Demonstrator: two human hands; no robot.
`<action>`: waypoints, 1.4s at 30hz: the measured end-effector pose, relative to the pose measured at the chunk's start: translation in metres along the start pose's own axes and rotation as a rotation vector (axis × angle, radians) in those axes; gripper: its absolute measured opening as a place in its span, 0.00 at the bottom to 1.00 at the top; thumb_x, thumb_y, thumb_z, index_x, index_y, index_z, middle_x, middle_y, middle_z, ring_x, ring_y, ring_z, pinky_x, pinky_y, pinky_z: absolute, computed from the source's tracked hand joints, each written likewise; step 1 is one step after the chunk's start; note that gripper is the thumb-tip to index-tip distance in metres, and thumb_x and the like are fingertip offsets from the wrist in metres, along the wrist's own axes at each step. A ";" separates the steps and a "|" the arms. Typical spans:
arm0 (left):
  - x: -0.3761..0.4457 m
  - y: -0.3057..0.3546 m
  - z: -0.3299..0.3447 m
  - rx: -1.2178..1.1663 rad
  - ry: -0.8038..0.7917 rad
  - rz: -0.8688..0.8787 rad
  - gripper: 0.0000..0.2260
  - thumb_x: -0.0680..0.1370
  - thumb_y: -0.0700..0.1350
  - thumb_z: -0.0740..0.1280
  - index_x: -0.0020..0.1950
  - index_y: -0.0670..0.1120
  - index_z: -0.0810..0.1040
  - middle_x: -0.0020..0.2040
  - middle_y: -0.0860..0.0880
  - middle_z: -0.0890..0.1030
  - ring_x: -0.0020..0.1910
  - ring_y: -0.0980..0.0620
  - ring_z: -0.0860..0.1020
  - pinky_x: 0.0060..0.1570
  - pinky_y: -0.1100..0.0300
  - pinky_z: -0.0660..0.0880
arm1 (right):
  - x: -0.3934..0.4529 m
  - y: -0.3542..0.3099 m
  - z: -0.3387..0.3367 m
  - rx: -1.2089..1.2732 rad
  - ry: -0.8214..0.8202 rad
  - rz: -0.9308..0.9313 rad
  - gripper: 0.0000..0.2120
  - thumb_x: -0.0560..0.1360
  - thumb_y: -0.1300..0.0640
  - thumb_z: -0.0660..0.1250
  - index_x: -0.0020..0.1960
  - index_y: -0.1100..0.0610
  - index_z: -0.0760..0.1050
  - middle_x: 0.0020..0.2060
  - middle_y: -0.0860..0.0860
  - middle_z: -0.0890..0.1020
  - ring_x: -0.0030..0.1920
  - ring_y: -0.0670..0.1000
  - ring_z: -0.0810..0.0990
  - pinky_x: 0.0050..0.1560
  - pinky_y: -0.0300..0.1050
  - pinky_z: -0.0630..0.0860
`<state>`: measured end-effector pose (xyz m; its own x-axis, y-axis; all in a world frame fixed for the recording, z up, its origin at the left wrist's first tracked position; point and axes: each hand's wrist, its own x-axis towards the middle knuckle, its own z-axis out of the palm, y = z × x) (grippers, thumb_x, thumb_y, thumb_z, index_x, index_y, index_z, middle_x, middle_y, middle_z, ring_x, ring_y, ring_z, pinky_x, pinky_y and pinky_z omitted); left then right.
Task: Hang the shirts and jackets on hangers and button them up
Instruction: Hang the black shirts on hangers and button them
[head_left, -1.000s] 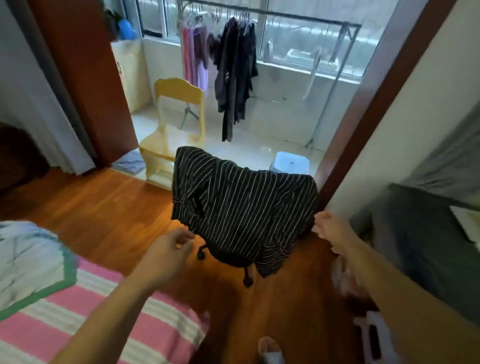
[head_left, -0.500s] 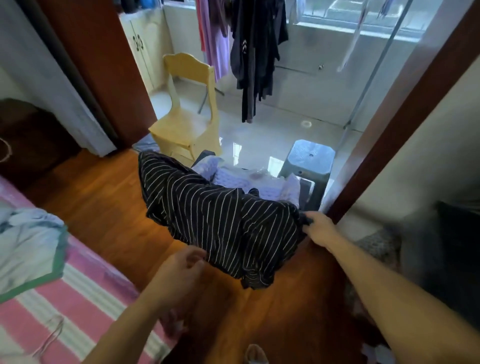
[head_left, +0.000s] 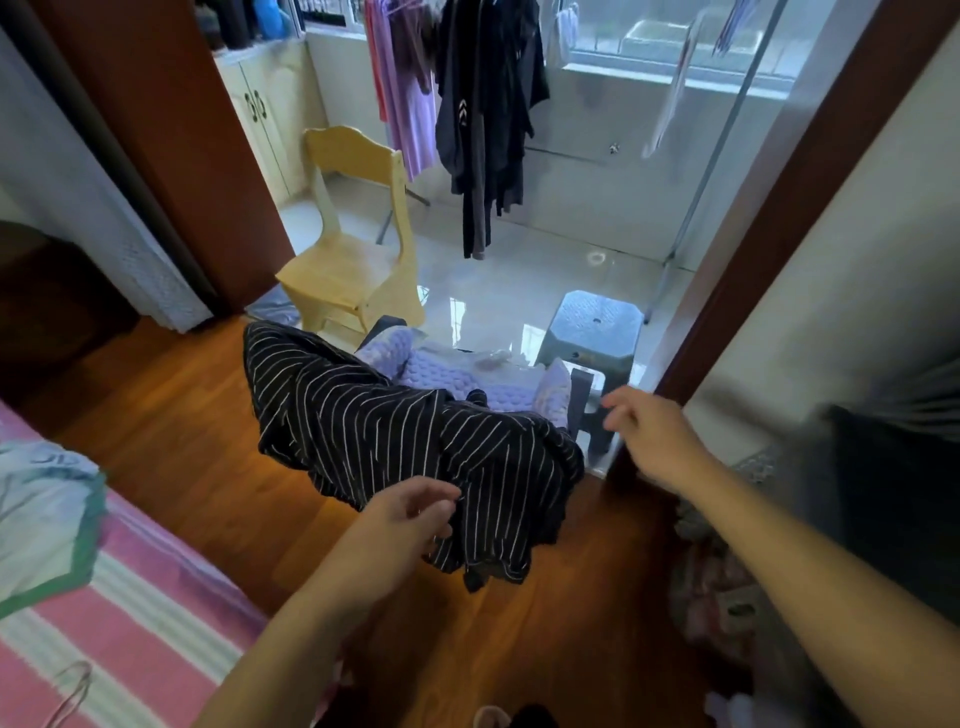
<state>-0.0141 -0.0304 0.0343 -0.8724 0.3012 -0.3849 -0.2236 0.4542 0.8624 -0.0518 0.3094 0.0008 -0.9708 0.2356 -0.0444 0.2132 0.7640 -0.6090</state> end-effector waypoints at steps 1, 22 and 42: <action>0.003 0.001 0.006 0.027 0.007 -0.008 0.08 0.83 0.47 0.65 0.58 0.58 0.81 0.50 0.52 0.85 0.50 0.58 0.83 0.57 0.55 0.79 | 0.003 0.007 0.016 -0.024 -0.138 0.060 0.17 0.79 0.63 0.66 0.67 0.55 0.76 0.59 0.53 0.81 0.59 0.54 0.80 0.58 0.45 0.74; -0.014 0.021 0.070 -0.597 0.013 -0.163 0.10 0.81 0.46 0.68 0.57 0.42 0.82 0.50 0.43 0.86 0.47 0.47 0.85 0.47 0.52 0.80 | -0.144 -0.059 0.028 -0.151 -0.057 -0.925 0.09 0.81 0.60 0.65 0.50 0.58 0.84 0.52 0.50 0.83 0.62 0.51 0.75 0.70 0.45 0.68; -0.049 -0.041 0.002 -0.509 0.473 -0.277 0.08 0.82 0.37 0.66 0.57 0.48 0.79 0.49 0.44 0.86 0.48 0.44 0.86 0.50 0.45 0.82 | -0.082 -0.104 0.125 0.816 -0.226 0.417 0.17 0.80 0.50 0.69 0.66 0.56 0.76 0.56 0.51 0.80 0.58 0.51 0.78 0.60 0.47 0.74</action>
<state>0.0387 -0.0620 0.0171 -0.8232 -0.2131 -0.5262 -0.5353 -0.0175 0.8445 -0.0086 0.1353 -0.0311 -0.8498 0.2080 -0.4843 0.4889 -0.0321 -0.8717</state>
